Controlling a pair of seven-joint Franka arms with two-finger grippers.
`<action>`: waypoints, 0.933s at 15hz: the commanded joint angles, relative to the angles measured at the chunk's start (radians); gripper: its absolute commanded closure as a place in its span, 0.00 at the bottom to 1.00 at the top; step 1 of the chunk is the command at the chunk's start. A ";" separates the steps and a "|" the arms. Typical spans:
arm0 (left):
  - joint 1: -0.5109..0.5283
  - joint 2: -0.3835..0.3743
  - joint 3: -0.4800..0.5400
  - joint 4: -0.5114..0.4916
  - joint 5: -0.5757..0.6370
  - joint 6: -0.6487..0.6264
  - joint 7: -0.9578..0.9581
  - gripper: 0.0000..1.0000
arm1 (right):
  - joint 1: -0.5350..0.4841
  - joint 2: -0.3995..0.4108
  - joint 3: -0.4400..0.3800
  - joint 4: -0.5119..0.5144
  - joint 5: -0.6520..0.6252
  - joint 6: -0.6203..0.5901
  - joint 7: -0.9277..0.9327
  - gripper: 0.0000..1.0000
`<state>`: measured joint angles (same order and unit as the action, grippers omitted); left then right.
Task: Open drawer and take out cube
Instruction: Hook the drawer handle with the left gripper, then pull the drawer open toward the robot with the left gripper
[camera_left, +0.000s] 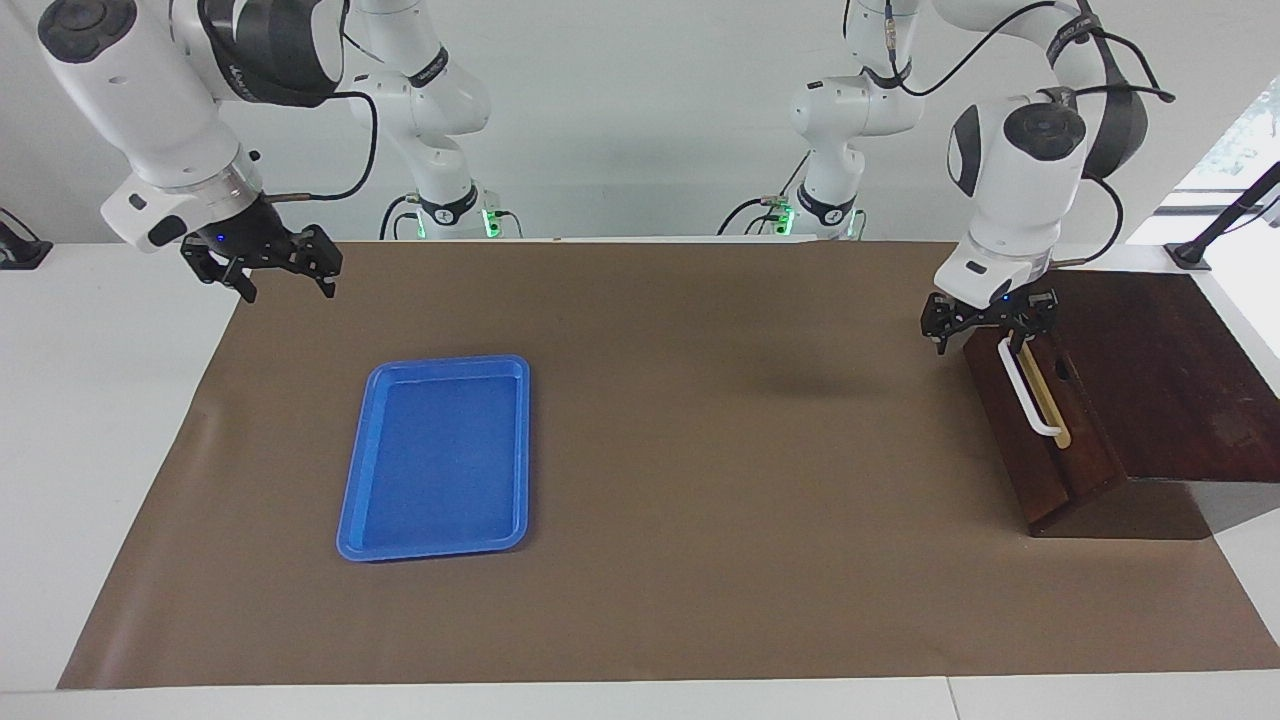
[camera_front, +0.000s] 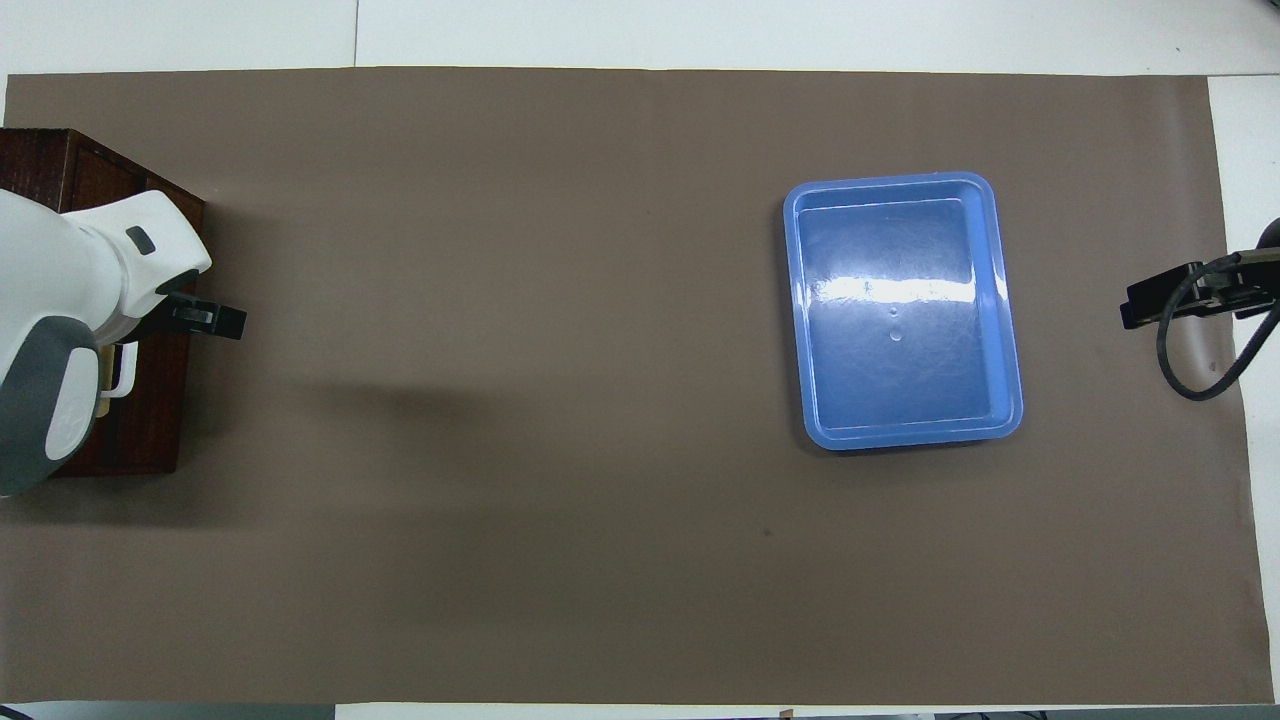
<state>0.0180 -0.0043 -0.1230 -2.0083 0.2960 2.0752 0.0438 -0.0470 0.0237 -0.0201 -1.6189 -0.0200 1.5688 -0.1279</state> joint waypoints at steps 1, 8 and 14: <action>0.028 0.041 -0.001 -0.017 0.084 0.085 0.022 0.00 | -0.005 -0.008 0.005 -0.007 -0.011 0.010 0.007 0.00; 0.094 0.069 -0.003 -0.087 0.118 0.230 0.021 0.00 | -0.005 -0.008 0.005 -0.007 -0.008 0.010 -0.005 0.00; 0.094 0.072 -0.007 -0.124 0.118 0.279 -0.004 0.00 | -0.005 -0.008 0.005 -0.009 -0.008 0.013 -0.015 0.00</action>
<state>0.1147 0.0800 -0.1224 -2.0961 0.3944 2.3093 0.0592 -0.0470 0.0237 -0.0199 -1.6189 -0.0200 1.5688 -0.1285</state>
